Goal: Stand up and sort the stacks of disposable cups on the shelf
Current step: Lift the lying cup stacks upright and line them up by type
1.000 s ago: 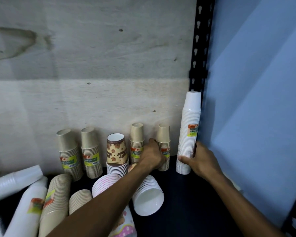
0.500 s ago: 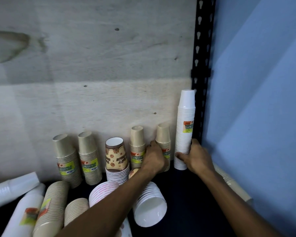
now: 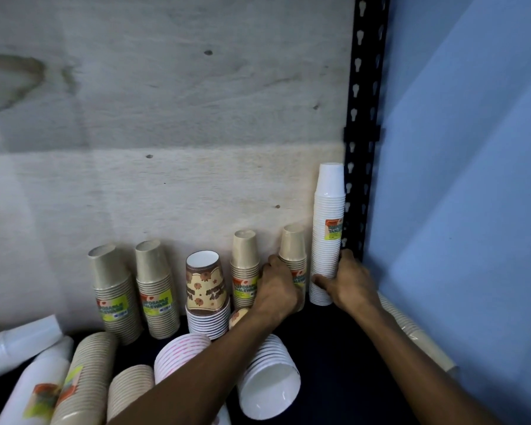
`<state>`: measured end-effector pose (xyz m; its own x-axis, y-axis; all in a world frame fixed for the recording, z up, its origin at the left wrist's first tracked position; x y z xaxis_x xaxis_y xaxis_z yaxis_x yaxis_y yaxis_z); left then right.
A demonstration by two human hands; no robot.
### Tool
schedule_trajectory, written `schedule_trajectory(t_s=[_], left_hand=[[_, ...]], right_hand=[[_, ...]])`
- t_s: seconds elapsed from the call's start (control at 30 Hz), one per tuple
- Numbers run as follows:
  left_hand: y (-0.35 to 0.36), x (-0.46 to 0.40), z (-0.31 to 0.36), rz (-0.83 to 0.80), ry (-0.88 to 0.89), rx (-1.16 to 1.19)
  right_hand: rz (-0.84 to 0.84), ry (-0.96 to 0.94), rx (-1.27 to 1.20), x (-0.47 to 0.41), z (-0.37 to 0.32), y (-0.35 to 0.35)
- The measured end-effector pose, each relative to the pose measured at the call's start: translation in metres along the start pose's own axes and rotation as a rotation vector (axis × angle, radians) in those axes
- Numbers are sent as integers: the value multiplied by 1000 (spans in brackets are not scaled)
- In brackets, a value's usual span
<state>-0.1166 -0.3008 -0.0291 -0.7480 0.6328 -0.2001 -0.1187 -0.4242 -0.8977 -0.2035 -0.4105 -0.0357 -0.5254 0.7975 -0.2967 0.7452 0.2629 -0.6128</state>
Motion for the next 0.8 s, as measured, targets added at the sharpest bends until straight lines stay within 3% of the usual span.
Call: schedule_trajectory(t_s=[0.63,0.8], left_hand=[[-17,16,11,-84,-79,50],[-40,42,8,-133,-17,73]], right_hand=[[-26,14,-21,13,-1,-17],[35,-11,260,39,-1,-44]])
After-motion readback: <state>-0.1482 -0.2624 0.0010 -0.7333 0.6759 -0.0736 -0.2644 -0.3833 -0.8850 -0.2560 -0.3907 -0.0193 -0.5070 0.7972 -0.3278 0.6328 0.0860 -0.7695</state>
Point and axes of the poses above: each hand's wrist, its own x-axis away from the middle knuckle, its own y-axis out of the palm, z = x × y, the point moved 2 cm from there along -x, towards the middle knuckle, and after that the axes turned 11 degrees about -x, right-handed, at the moved point
